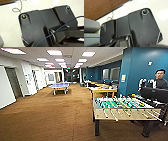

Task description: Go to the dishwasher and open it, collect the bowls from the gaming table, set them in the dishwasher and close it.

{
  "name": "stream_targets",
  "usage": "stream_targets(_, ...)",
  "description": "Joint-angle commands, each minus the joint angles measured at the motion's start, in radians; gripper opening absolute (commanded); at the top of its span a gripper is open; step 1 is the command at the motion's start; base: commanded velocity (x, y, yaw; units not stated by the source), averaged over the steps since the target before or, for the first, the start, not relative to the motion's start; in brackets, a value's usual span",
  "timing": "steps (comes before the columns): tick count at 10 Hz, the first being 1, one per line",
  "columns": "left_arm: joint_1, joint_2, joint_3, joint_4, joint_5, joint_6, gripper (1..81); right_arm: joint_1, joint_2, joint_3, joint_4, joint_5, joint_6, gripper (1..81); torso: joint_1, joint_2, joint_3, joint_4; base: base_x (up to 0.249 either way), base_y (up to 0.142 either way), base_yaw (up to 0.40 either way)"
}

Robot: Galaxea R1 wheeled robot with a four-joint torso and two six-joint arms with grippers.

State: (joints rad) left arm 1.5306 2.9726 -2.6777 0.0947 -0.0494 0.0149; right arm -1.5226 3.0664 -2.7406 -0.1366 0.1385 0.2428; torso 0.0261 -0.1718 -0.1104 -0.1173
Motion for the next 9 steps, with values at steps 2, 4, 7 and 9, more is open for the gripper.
stream_targets(2, -0.059, -0.009, -0.002, -0.003, 0.046, 0.004, 81.1, 0.055, 0.008, 0.006, -0.012, -0.042, -0.003, 81.1, 0.0, 0.0, 0.0, 0.0, 0.0, 0.04, 0.0)
stream_targets(4, -0.06, -0.007, -0.002, -0.004, 0.046, -0.003, 81.1, 0.055, 0.008, 0.006, -0.012, -0.042, -0.003, 81.1, 0.0, 0.0, 0.0, 0.0, 0.0, 0.0, 0.0)
stream_targets(7, -0.059, -0.006, -0.002, -0.004, 0.046, -0.004, 81.1, 0.055, 0.008, 0.009, -0.012, -0.042, -0.003, 81.1, 0.0, 0.0, 0.0, 0.0, 0.0, 0.0, 0.0)
stream_targets(9, -0.059, -0.006, -0.002, -0.006, 0.046, -0.004, 81.1, 0.054, 0.01, 0.01, -0.012, -0.042, -0.003, 81.1, 0.0, 0.0, 0.0, 0.0, 0.0, 0.0, 0.0)
